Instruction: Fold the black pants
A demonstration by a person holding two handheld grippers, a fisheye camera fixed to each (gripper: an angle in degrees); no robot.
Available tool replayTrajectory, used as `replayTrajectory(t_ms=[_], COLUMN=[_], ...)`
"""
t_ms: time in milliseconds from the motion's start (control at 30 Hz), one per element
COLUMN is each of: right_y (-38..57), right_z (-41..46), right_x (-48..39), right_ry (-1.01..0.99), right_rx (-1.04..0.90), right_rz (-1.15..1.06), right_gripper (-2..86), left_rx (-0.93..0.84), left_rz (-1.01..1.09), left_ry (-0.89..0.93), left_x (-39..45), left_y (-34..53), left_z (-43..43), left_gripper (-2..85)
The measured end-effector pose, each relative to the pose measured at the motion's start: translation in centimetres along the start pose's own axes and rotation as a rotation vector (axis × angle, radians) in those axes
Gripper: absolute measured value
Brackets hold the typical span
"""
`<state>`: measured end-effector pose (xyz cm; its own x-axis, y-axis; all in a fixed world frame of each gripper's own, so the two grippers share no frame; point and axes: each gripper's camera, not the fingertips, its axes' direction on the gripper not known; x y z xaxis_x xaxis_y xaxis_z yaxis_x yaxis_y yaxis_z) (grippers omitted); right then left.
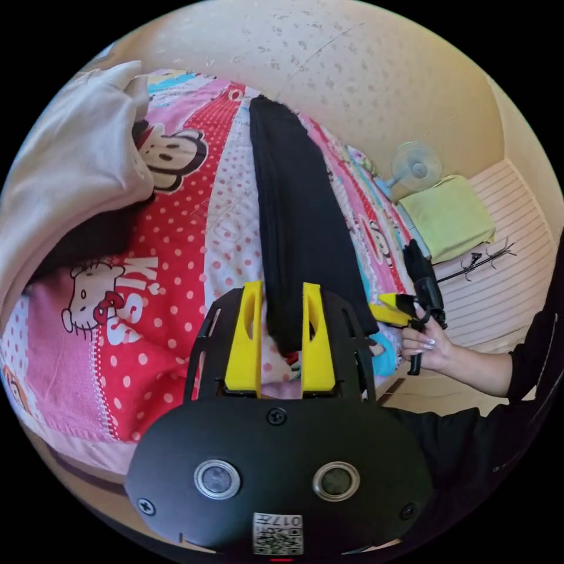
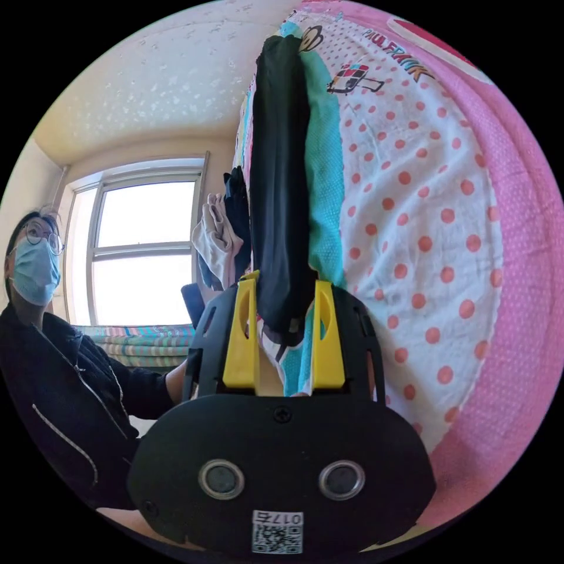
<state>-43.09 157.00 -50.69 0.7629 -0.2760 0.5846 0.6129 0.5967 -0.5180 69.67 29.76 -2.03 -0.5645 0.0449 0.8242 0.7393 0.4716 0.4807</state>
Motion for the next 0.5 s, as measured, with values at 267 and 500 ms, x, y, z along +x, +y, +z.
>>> replayTrajectory(t_ms=[267, 500], right_y=[-3.0, -3.1], right_z=[0.8, -1.9], right_x=[1.8, 4.0], right_ry=[-0.013, -0.608], right_rx=[-0.085, -0.055], right_rz=[0.073, 0.164], right_gripper=[5.1, 3.3], left_rx=[0.018, 0.144], left_rz=[-0.134, -0.092], left_ry=[0.092, 0.364], left_x=[-4.4, -8.8], left_y=[1.3, 1.3], left_z=[-2.5, -9.6], left_gripper=[9.1, 17.7])
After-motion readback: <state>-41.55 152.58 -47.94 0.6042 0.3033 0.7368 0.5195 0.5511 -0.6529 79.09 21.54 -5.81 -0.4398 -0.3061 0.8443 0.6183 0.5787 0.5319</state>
